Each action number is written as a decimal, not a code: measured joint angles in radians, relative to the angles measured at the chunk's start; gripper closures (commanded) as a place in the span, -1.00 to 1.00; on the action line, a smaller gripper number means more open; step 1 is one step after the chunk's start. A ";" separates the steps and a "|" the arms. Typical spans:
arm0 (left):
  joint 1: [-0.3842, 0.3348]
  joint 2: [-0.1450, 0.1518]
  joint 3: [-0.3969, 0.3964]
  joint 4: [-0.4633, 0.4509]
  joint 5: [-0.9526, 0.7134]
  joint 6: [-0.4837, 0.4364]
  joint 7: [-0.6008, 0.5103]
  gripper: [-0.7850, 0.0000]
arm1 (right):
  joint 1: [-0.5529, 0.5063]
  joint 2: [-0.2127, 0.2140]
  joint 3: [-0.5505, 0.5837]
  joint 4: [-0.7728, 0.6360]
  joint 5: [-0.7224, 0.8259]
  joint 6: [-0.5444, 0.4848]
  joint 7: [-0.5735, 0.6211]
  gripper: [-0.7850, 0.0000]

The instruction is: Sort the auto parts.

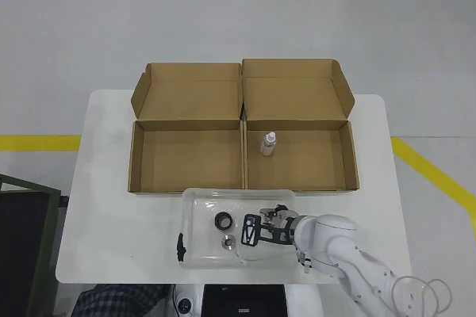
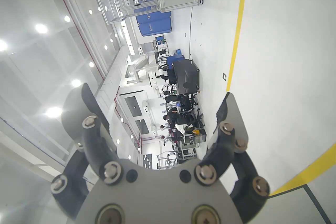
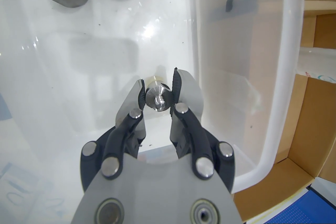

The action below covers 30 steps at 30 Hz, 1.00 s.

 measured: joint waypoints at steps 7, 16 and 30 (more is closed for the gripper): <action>0.000 0.000 0.000 0.000 0.000 0.000 0.000 -1.00 | -0.015 0.004 0.024 -0.027 0.043 0.004 -0.071 1.00; 0.000 0.000 0.000 0.000 0.000 0.000 0.000 -1.00 | -0.068 0.020 0.113 -0.020 0.125 -0.008 -0.284 1.00; 0.000 0.000 0.000 0.000 0.000 0.000 0.000 -1.00 | -0.175 0.032 0.236 -0.039 0.196 0.059 -0.724 1.00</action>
